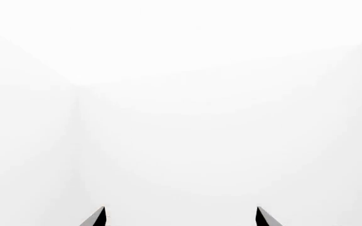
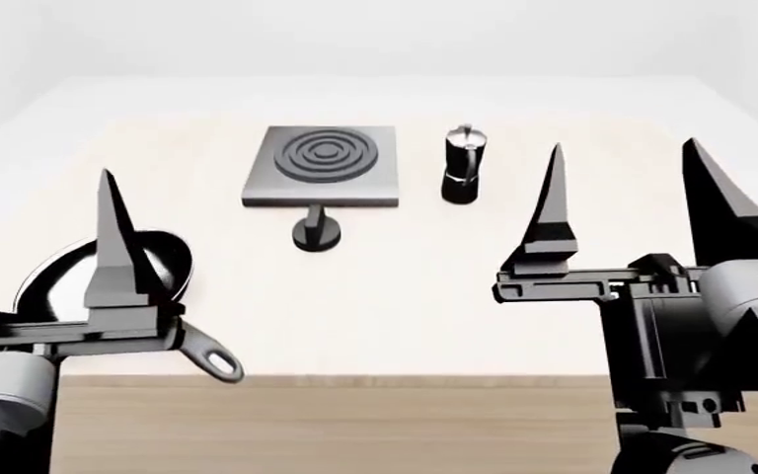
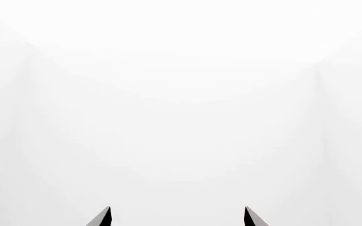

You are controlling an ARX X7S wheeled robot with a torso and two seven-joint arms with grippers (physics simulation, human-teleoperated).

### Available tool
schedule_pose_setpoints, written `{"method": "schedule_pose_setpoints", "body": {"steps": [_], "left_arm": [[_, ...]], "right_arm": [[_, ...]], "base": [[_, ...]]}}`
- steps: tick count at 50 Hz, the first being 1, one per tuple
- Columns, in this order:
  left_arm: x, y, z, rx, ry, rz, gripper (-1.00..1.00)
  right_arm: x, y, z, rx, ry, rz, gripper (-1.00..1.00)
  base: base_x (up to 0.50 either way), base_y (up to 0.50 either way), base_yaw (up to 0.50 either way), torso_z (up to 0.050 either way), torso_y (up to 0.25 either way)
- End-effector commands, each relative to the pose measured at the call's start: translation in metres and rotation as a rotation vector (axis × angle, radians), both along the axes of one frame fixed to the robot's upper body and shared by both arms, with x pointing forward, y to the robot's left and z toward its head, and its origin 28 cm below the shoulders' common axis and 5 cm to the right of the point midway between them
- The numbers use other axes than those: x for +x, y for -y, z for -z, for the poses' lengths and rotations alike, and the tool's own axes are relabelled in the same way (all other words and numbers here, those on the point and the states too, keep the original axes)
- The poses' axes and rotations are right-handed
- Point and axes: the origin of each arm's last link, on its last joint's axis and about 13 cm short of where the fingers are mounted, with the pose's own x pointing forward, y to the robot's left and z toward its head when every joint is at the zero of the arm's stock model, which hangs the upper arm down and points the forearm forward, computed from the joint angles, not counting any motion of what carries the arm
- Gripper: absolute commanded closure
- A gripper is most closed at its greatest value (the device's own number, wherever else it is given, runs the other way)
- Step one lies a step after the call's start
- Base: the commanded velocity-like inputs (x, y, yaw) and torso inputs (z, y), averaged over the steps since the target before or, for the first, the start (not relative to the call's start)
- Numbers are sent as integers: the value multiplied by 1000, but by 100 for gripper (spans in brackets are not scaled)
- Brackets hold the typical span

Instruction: Turn on the stove and put the moka pot on it.

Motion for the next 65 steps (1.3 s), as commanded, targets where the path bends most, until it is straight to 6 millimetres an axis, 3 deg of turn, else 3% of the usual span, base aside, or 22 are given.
{"method": "schedule_pose_setpoints", "body": {"steps": [1,22,54,65], "left_arm": [[-5,0,0,-4,-23,0,-100],[-7,1,1,-13,-14,18,-100],[-6,1,-1,-7,-19,6,-100],[-6,1,0,-8,-23,7,-100]], "right_arm": [[-2,-1,-2,-3,9,-6,-100],[-1,-1,4,-8,4,8,-100],[0,-3,0,-21,-7,5,-100],[1,-3,0,2,-14,-1,-100]], "base": [[0,0,0,50,0],[0,0,0,50,0],[0,252,0,0,0],[0,9,0,0,0]]}}
